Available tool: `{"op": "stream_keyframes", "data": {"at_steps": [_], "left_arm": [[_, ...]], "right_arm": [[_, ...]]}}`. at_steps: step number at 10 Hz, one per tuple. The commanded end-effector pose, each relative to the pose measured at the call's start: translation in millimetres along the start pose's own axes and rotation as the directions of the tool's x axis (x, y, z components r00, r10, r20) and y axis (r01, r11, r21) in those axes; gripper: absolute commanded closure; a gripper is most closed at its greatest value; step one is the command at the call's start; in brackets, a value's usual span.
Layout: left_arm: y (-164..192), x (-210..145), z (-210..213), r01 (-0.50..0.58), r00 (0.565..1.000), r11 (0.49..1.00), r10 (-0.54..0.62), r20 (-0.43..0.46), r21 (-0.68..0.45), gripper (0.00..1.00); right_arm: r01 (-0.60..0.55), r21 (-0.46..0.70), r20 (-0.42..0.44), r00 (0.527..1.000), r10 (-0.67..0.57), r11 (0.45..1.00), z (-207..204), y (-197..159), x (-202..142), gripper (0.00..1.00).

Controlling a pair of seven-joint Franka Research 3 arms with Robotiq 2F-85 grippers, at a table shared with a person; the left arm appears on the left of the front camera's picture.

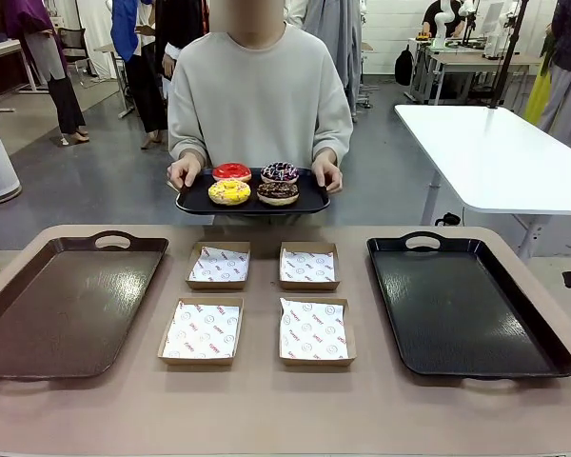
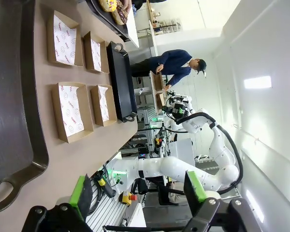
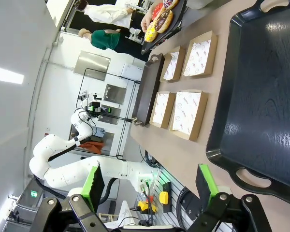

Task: Individually package the donuts and arrange them on the tray.
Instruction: Pick up one Paper togo box.

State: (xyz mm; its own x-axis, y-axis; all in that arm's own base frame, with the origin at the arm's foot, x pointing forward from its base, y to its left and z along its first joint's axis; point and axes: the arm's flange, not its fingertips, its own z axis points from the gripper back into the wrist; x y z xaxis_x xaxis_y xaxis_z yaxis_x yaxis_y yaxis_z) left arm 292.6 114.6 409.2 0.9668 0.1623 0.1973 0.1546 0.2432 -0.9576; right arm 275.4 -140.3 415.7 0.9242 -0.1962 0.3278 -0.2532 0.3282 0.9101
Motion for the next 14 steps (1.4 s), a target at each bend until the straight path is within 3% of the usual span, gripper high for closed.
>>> {"op": "stream_keyframes", "data": {"at_steps": [1,13,14], "left_arm": [[-0.6,0.9,0.2,0.004,1.0,1.0,-0.003,0.008,-0.017,0.0],[0.0,0.0,0.0,0.0,1.0,1.0,0.0,0.0,0.0,0.0],[-14.7,18.2,-8.3,-0.004,0.999,0.999,0.006,-0.039,0.045,0.0]], "right_arm": [[-0.005,0.01,0.001,1.0,0.005,1.0,0.1,0.4,0.2,0.0],[-0.005,0.01,0.001,1.0,0.005,1.0,0.1,0.4,0.2,0.0],[-0.005,0.01,0.001,1.0,0.005,1.0,0.1,0.4,0.2,0.0]]}}
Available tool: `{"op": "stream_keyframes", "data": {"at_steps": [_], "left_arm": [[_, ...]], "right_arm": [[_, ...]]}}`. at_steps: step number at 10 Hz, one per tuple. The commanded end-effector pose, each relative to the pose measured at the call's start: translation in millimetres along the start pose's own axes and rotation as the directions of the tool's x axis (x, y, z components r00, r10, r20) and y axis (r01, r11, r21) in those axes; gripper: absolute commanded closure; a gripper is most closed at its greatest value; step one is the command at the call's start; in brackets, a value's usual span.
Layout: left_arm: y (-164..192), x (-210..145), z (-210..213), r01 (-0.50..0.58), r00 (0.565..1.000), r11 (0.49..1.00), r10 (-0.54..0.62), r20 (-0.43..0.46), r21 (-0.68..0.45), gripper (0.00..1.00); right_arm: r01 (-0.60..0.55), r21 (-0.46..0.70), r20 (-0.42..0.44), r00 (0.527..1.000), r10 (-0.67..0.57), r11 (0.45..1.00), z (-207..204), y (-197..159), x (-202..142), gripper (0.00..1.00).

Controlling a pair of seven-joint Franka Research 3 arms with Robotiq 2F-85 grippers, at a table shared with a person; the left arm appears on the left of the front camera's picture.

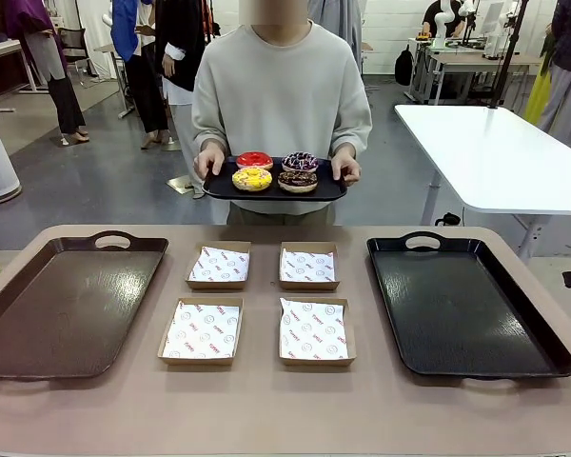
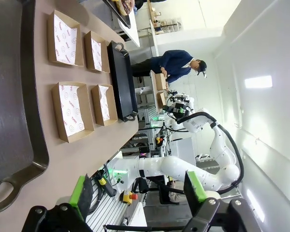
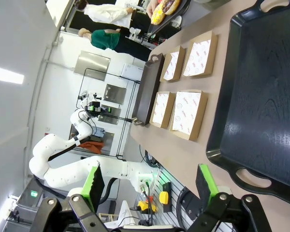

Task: Individually package the donuts and arrange them on the tray.
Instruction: Pick up one Paper togo box.

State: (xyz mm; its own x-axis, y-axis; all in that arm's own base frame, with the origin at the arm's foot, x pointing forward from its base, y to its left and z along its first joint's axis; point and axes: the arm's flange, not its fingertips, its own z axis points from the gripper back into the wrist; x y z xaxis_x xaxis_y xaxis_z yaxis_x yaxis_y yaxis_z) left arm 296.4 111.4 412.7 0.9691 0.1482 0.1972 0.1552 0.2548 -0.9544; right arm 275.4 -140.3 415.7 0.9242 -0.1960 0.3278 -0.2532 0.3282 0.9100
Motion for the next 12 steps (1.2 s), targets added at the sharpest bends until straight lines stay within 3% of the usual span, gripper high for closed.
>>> {"op": "stream_keyframes", "data": {"at_steps": [1,3,7,9,12], "left_arm": [[-26.5,33.9,-22.1,0.008,0.997,0.992,0.001,-0.073,0.125,0.0],[-54.0,83.7,-73.8,0.026,0.985,0.949,0.03,-0.17,0.314,0.0],[-73.0,155.4,-199.4,0.097,0.976,0.803,0.039,-0.215,0.588,0.0],[-66.8,176.4,-256.7,0.18,0.967,0.661,0.014,-0.253,0.728,0.0],[-37.1,178.9,-324.9,0.296,0.943,0.483,-0.011,-0.333,0.824,0.0]], "right_arm": [[-0.005,0.01,0.002,1.0,0.005,1.0,0.1,0.3,0.1,0.0],[-0.005,0.01,0.002,1.0,0.005,1.0,0.1,0.3,0.1,0.0],[-0.005,0.01,0.002,1.0,0.005,1.0,0.1,0.3,0.1,0.0],[-0.005,0.01,0.002,1.0,0.005,1.0,0.1,0.3,0.1,0.0],[-0.005,0.01,0.002,1.0,0.005,1.0,0.1,0.3,0.1,0.0]]}}
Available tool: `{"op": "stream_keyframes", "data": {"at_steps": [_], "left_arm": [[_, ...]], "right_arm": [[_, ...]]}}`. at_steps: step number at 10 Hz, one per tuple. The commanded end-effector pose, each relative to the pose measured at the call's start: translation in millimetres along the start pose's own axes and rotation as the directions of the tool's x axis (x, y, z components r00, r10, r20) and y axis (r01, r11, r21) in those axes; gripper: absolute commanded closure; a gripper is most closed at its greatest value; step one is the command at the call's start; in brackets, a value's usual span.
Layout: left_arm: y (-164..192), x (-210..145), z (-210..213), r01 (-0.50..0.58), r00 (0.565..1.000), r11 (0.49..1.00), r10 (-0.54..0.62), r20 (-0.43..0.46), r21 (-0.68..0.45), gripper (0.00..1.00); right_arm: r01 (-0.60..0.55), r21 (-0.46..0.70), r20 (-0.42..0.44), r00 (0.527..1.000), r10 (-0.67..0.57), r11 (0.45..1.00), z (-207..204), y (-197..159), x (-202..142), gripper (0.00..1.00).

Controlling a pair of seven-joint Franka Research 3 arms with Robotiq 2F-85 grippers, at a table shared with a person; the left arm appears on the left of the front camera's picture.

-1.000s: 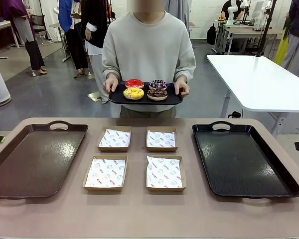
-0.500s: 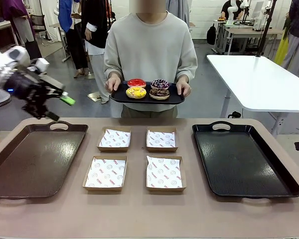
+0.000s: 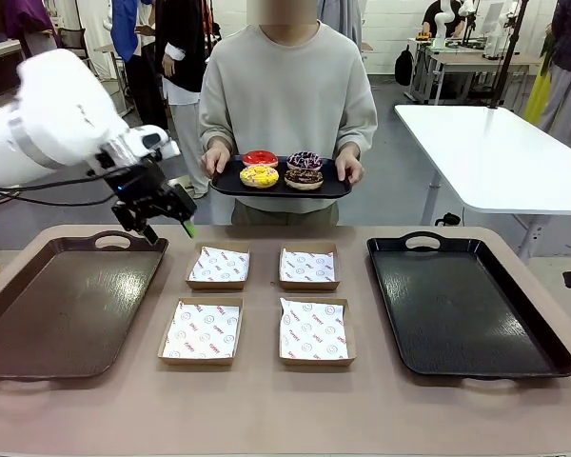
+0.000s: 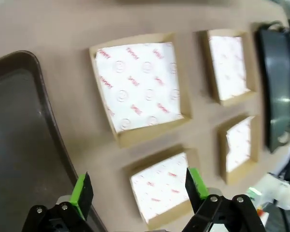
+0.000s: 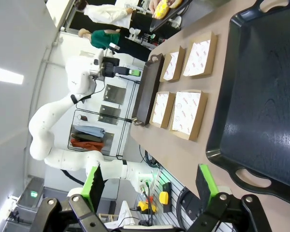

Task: Individually package the donuts and arrange them on the tray.
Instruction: Pick up one Paper togo box.

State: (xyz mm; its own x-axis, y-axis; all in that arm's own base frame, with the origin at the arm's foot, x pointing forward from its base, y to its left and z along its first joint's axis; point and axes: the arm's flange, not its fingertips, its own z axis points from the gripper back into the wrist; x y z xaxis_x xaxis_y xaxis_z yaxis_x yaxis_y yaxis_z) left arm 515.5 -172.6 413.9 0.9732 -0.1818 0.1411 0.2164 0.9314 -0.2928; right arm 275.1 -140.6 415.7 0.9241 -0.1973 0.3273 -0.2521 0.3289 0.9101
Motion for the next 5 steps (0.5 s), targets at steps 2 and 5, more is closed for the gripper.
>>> {"op": "stream_keyframes", "data": {"at_steps": [2,5], "left_arm": [[-13.3,17.8,-37.7,0.019,1.0,0.988,-0.015,-0.028,0.156,0.0],[-16.3,22.3,-62.3,0.052,0.999,0.975,-0.053,-0.004,0.217,0.0]], "right_arm": [[-0.005,0.011,0.001,1.0,0.005,1.0,-0.3,0.4,0.3,0.0],[-0.005,0.011,0.001,1.0,0.005,1.0,-0.3,0.4,0.3,0.0]]}}
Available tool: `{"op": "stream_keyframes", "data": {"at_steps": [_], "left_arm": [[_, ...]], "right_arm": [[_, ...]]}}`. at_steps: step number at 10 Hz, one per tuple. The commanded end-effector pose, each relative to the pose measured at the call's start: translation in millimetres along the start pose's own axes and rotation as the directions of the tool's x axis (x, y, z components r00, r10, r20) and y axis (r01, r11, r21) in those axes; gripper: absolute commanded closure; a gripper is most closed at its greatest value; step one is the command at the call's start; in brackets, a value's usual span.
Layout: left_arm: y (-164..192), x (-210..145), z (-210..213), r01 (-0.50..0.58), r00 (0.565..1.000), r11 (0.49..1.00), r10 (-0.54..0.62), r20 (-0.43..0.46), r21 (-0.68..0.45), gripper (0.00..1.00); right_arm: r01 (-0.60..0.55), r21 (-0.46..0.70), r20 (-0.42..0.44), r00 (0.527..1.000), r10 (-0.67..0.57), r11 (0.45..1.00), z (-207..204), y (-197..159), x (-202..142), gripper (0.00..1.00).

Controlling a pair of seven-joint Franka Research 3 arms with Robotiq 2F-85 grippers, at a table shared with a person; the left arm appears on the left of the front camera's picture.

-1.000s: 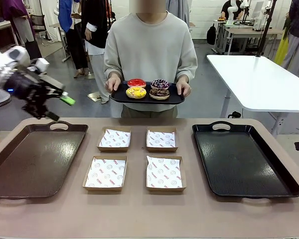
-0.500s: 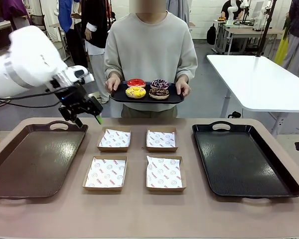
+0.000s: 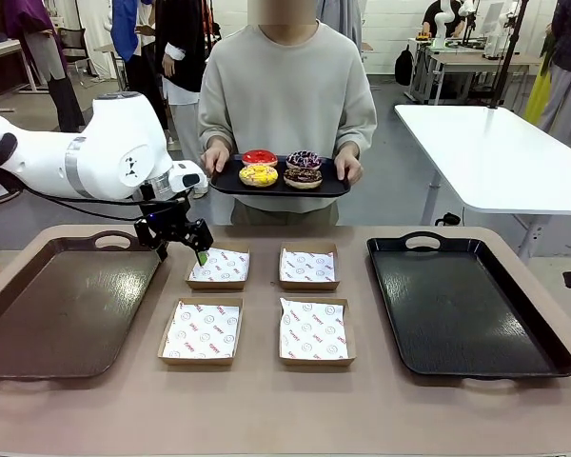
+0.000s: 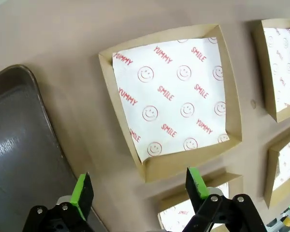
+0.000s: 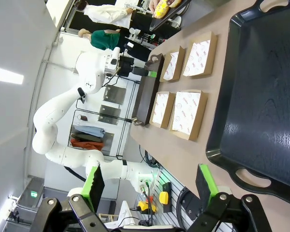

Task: Individually package the donuts and arrange them on the tray.
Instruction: Pick up one Paper togo box.

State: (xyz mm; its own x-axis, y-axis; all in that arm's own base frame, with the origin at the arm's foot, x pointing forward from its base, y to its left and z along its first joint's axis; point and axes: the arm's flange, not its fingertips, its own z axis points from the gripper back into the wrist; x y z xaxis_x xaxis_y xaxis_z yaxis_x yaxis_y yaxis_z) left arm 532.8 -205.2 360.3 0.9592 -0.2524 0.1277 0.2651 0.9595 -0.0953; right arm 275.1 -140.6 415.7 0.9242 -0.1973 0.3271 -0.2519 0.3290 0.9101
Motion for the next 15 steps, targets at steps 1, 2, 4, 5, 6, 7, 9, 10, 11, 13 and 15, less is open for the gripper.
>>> {"op": "stream_keyframes", "data": {"at_steps": [1,2,4,5,6,7,9,10,11,13,15], "left_arm": [[-4.6,7.4,1.3,-0.028,1.0,1.0,0.028,0.014,0.014,0.0],[-2.2,6.7,5.2,-0.034,0.999,0.999,0.034,0.022,-0.023,0.0],[-0.9,2.2,-1.2,0.001,1.0,1.0,-0.001,0.002,0.0,0.0],[-0.9,2.2,-1.2,0.001,1.0,1.0,-0.001,0.002,0.0,0.0],[-0.9,2.2,-1.2,0.001,1.0,1.0,-0.001,0.002,0.0,0.0],[-0.9,2.2,-1.2,0.001,1.0,1.0,-0.001,0.002,0.0,0.0],[-0.9,2.2,-1.2,0.001,1.0,1.0,-0.001,0.002,0.0,0.0],[-0.9,2.2,-1.2,0.001,1.0,1.0,-0.001,0.002,0.0,0.0],[-0.9,2.9,-0.4,-0.004,1.0,1.0,0.004,0.003,-0.006,0.0],[-6.9,19.5,-7.0,-0.033,0.999,0.997,0.033,-0.003,0.072,0.0],[-12.1,32.7,-14.6,-0.113,0.993,0.989,0.115,-0.018,0.095,0.0]], "right_arm": [[-0.006,0.011,0.001,1.0,0.006,1.0,-0.3,0.4,0.3,0.0],[-0.006,0.011,0.001,1.0,0.006,1.0,-0.3,0.4,0.3,0.0],[-0.006,0.011,0.001,1.0,0.006,1.0,-0.3,0.4,0.3,0.0],[-0.006,0.011,0.001,1.0,0.006,1.0,-0.3,0.4,0.3,0.0],[-0.006,0.011,0.001,1.0,0.006,1.0,-0.3,0.4,0.3,0.0],[-0.006,0.011,0.001,1.0,0.006,1.0,-0.3,0.4,0.3,0.0],[-0.006,0.011,0.001,1.0,0.006,1.0,-0.3,0.4,0.3,0.0],[-0.006,0.011,0.001,1.0,0.006,1.0,-0.3,0.4,0.3,0.0],[-0.006,0.011,0.001,1.0,0.006,1.0,-0.3,0.4,0.3,0.0],[-0.006,0.011,0.001,1.0,0.006,1.0,-0.3,0.4,0.3,0.0],[-0.006,0.011,0.001,1.0,0.006,1.0,-0.3,0.4,0.3,0.0]]}}
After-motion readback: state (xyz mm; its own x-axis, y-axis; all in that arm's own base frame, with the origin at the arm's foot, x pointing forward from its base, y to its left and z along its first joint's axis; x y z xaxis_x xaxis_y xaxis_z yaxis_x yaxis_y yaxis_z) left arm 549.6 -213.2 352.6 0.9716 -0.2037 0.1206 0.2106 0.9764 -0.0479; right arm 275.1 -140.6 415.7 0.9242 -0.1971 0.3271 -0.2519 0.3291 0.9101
